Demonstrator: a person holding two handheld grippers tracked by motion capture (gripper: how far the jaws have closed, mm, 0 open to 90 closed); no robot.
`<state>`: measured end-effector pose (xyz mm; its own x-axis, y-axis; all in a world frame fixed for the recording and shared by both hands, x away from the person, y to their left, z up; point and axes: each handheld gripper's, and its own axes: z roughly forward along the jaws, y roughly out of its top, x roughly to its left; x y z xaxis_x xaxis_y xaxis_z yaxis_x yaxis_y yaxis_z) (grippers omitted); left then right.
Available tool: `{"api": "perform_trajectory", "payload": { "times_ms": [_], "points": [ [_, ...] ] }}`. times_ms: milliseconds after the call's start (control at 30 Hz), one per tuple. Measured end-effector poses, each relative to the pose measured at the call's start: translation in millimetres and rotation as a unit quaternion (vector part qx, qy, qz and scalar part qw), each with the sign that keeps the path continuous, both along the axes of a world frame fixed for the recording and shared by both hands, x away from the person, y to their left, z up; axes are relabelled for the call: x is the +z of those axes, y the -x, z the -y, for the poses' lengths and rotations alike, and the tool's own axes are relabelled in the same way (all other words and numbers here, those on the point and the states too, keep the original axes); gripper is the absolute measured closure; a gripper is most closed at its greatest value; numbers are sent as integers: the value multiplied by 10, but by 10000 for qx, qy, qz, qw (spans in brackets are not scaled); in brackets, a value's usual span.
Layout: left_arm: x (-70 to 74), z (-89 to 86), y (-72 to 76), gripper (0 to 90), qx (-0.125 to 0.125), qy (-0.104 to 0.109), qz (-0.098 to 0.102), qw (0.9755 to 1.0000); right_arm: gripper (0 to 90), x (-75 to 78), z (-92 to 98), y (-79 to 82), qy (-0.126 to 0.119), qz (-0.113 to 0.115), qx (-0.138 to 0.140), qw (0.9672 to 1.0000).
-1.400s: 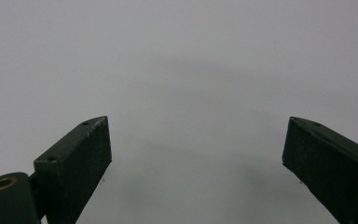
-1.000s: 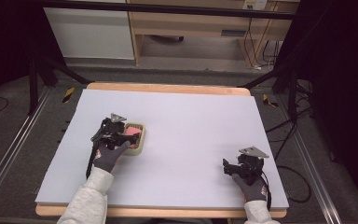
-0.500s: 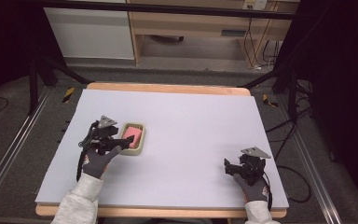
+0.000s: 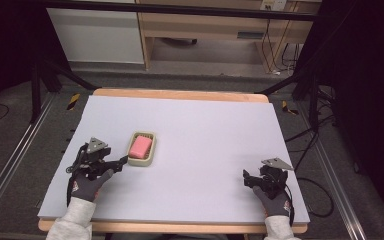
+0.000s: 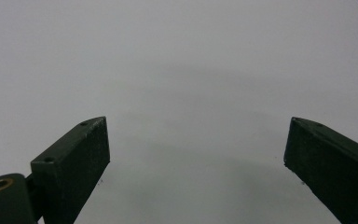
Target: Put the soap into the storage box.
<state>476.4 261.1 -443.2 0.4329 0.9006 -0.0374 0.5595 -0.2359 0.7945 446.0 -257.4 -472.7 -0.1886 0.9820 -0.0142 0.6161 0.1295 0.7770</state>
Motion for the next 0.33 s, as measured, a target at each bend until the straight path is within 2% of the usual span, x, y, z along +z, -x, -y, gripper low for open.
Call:
{"api": "perform_trajectory", "payload": {
  "times_ms": [167,333],
  "points": [
    [-115,-134,73,265,156,-44,-73,9998,71,2,37,5,13,-8,-66,10000],
    [-155,-221,120,265,249,-161,-86,9995,71,6,35,11,19,-12,-103,9999]
  ]
}}
